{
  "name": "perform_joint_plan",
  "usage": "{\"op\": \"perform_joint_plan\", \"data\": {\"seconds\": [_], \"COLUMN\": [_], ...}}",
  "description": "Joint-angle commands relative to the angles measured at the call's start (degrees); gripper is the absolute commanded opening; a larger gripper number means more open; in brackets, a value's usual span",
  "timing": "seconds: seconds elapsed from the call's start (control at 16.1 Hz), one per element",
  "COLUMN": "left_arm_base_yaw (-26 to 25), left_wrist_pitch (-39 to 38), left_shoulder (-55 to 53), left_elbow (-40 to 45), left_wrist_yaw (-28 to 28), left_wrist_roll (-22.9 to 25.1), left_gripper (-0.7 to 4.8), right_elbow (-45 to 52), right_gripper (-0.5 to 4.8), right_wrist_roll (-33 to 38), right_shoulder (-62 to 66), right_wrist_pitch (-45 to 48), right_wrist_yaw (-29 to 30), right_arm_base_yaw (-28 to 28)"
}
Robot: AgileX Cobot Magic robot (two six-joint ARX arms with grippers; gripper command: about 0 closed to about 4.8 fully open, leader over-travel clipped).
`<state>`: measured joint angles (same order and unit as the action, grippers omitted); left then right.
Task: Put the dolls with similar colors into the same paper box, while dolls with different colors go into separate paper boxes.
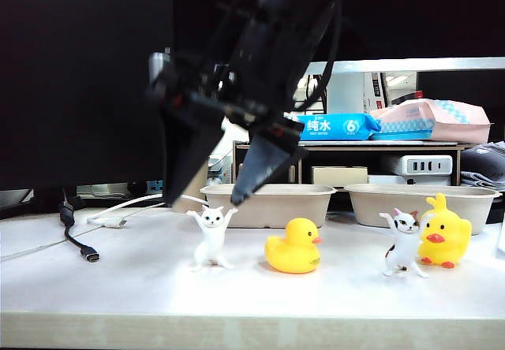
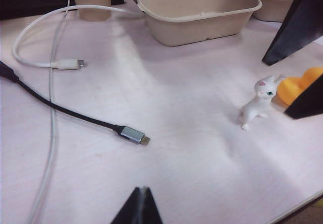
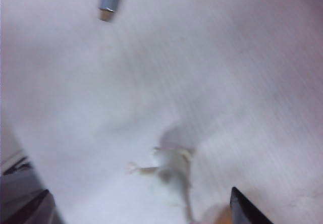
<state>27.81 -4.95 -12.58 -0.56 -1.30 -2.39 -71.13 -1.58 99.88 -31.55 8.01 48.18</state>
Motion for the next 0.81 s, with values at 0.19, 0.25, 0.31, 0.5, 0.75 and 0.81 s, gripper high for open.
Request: {"op": "perform_joint_plan", "data": {"seconds": [0.19,0.25,0.31,0.5,0.75,0.81], "left_arm_base_yaw": [0.0,0.0,0.0,0.0,0.0,0.0], "left_wrist_pitch": [0.7,0.8,0.7,0.7,0.8,0.7], "left_shoulder": [0.0,0.0,0.0,0.0,0.0,0.0], "left_elbow": [-0.1,-0.1,-0.1,-0.1,-0.1,-0.1], "left_wrist_yaw": [0.0,0.0,0.0,0.0,0.0,0.0], "left_wrist_roll": [0.0,0.0,0.1,0.0,0.0,0.0], "left_gripper": [-0.05,-0.05,-0.05,-0.05,-0.05,-0.05], "right_elbow": [-0.2,-0.2,-0.2,-0.2,-0.2,-0.2], "right_gripper": [4.79,4.79,4.79,4.79,4.24,3.43], "right_wrist_roll": [0.1,0.1,0.0,0.0,0.0,0.0], "right_shoulder": [2.1,2.5,2.8,4.1,5.9,6.0], "right_wrist_pitch": [0.5,0.7,1.0,2.5,2.9,2.9], "right_wrist_yaw": [-2.1,-2.1,-2.1,-2.2,-3.3,-3.4], "right_arm_base_yaw": [-0.1,-0.1,-0.1,-0.3,-0.6,-0.6]}}
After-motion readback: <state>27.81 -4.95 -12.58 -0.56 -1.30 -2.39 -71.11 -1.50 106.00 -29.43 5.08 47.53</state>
